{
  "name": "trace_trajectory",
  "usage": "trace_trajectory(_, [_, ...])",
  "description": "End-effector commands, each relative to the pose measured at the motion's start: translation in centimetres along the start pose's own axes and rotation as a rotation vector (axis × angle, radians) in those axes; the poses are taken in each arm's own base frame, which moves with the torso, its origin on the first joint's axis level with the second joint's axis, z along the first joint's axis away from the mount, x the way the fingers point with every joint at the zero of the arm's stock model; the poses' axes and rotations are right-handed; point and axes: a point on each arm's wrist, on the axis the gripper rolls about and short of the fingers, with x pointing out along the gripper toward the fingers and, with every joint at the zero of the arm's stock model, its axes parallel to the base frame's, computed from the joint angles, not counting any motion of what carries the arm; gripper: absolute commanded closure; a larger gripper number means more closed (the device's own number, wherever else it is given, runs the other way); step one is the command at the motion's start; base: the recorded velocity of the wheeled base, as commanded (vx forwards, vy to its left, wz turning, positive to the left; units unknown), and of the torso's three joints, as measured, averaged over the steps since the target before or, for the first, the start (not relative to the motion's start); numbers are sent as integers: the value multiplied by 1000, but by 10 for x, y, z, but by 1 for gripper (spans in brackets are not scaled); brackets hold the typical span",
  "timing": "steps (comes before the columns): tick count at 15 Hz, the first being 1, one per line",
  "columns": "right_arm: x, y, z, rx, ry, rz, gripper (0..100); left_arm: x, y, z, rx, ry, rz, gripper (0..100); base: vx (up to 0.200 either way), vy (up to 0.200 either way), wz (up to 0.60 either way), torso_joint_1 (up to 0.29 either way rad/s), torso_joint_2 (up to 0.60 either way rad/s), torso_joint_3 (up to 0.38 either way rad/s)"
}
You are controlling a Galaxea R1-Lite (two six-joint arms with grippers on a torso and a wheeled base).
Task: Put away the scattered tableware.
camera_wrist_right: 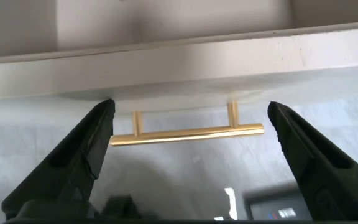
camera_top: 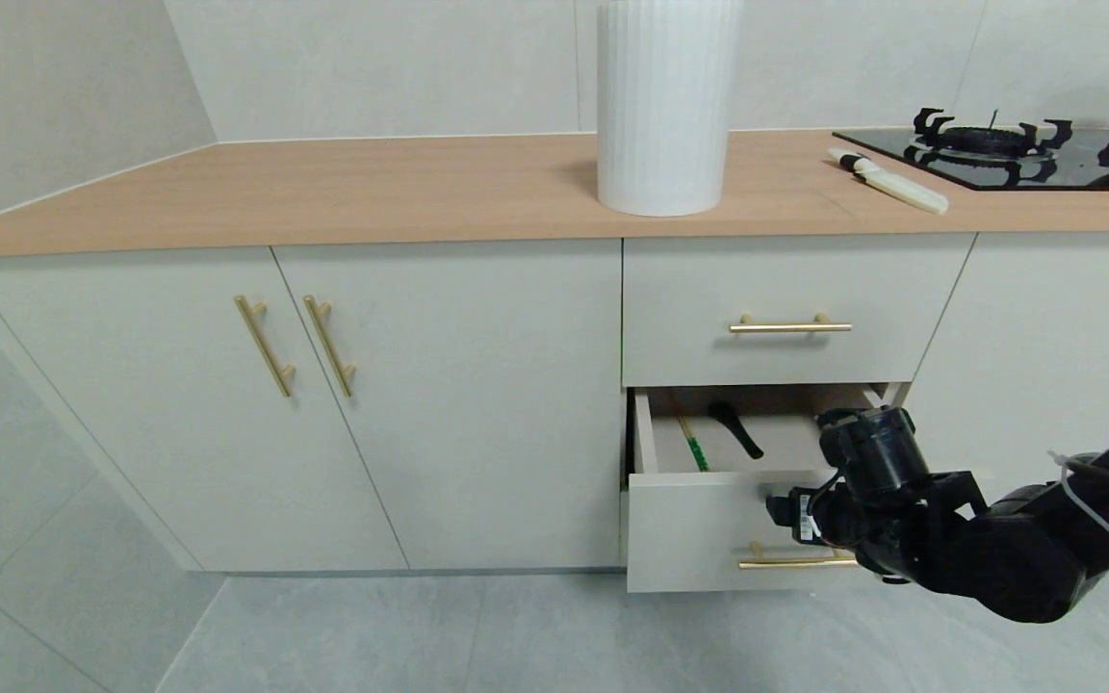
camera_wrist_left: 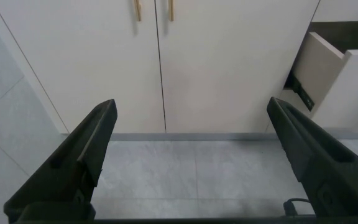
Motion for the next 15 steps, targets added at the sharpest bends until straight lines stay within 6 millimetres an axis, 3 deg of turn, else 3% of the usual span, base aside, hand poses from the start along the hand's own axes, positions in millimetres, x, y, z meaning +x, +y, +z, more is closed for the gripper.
trace_trajectory(1, [10, -3, -4, 4, 8, -15, 0, 0, 0, 0, -1, 0, 1, 0, 0, 0, 0, 0, 0, 0])
trace_trajectory(15, [48, -5, -6, 64, -102, -7, 0, 0, 0, 0, -1, 0, 1, 0, 0, 0, 0, 0, 0, 0])
